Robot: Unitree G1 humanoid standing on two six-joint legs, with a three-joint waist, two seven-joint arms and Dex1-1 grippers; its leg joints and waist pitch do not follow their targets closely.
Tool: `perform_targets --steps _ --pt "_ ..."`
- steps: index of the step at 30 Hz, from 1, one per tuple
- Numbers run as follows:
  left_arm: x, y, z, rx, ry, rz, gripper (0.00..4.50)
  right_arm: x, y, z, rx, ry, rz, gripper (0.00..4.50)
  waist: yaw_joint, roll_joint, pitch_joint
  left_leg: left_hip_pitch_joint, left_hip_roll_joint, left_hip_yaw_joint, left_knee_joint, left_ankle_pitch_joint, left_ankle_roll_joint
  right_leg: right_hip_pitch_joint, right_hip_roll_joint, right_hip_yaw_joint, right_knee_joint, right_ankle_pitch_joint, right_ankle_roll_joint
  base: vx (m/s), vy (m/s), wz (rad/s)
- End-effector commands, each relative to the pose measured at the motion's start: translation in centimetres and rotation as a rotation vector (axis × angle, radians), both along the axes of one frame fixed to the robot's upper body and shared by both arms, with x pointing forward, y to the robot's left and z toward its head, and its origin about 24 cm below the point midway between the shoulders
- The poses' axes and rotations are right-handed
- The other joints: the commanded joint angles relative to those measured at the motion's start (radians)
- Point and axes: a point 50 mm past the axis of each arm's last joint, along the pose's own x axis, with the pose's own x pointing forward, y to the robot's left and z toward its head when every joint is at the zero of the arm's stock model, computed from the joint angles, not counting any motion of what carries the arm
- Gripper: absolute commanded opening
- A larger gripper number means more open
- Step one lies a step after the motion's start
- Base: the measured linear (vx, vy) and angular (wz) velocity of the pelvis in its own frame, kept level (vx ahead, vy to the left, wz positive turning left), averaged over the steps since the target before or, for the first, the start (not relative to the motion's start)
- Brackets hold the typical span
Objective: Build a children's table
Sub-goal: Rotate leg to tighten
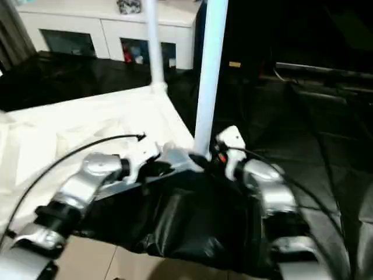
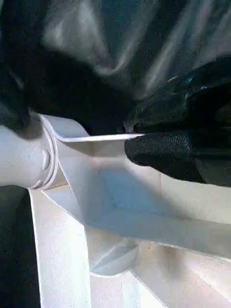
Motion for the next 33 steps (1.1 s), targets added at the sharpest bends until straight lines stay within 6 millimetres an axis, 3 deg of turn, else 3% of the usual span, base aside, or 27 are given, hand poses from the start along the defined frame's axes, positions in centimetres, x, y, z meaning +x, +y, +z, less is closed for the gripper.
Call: perform_targets --steps 1,3,9,14,21,24,29,33 --pt "-0.3 -1.3 1.7 -0.052 -0.065 -0.122 0.00 -0.8 1.3 0.0 -0.004 0.005 0.150 3.19 0.008 -0.005 -0.067 0.013 0.052 -0.026 -0.059 -0.186 0.084 0.053 -0.095 0.060 -0.087 -0.253 -0.184 0.000 0.000 0.00" --pt "-0.6 -0.8 1.8 -0.052 -0.047 -0.158 0.00 -1.3 0.7 0.0 -0.029 0.009 0.196 3.19 0.014 -0.007 -0.069 0.015 0.053 -0.026 -0.060 -0.182 0.080 0.052 -0.095 0.061 -0.085 -0.253 -0.184 0.000 0.000 0.00" --pt "-0.8 0.5 1.8 -0.027 -0.025 -0.205 0.00 -2.0 0.1 0.2 -0.056 0.035 0.293 2.53 0.034 -0.005 -0.067 0.019 0.055 -0.025 -0.062 -0.189 0.073 0.048 -0.094 0.062 -0.087 -0.269 -0.173 0.000 0.000 0.00" --pt "-0.9 0.7 1.9 -0.030 -0.014 -0.221 0.00 -2.3 0.1 0.1 -0.068 0.053 0.333 2.12 0.035 -0.008 -0.068 0.015 0.054 -0.025 -0.061 -0.177 0.071 0.051 -0.096 0.062 -0.085 -0.259 -0.174 0.000 0.000 0.00" --pt "-1.0 0.6 1.7 -0.036 -0.005 -0.220 0.00 -2.8 0.4 -0.2 -0.062 0.072 0.364 1.97 0.035 -0.009 -0.070 0.014 0.053 -0.026 -0.060 -0.164 0.075 0.051 -0.095 0.061 -0.083 -0.259 -0.168 0.000 0.000 0.00" --pt "-0.4 0.1 1.6 -0.046 -0.028 -0.133 0.00 -3.2 1.1 -0.7 -0.036 0.079 0.348 1.97 0.038 -0.011 -0.069 0.015 0.054 -0.025 -0.060 -0.164 0.076 0.049 -0.095 0.062 -0.085 -0.261 -0.165 0.000 0.000 0.00" --pt "0.6 -1.6 1.4 -0.060 -0.057 0.020 0.00 -2.2 3.1 -2.2 -0.011 0.058 0.113 1.96 0.030 -0.012 -0.062 0.020 0.051 -0.029 -0.065 -0.208 0.047 0.045 -0.097 0.059 -0.098 -0.366 -0.143 0.000 0.000 0.00" --pt "1.3 -3.5 1.5 -0.087 -0.073 0.122 0.00 -0.8 4.9 -3.5 -0.015 0.060 -0.129 1.96 0.008 -0.009 -0.057 0.029 0.048 -0.036 -0.068 -0.276 0.012 0.041 -0.101 0.055 -0.113 -0.483 -0.114 0.000 0.000 0.00"
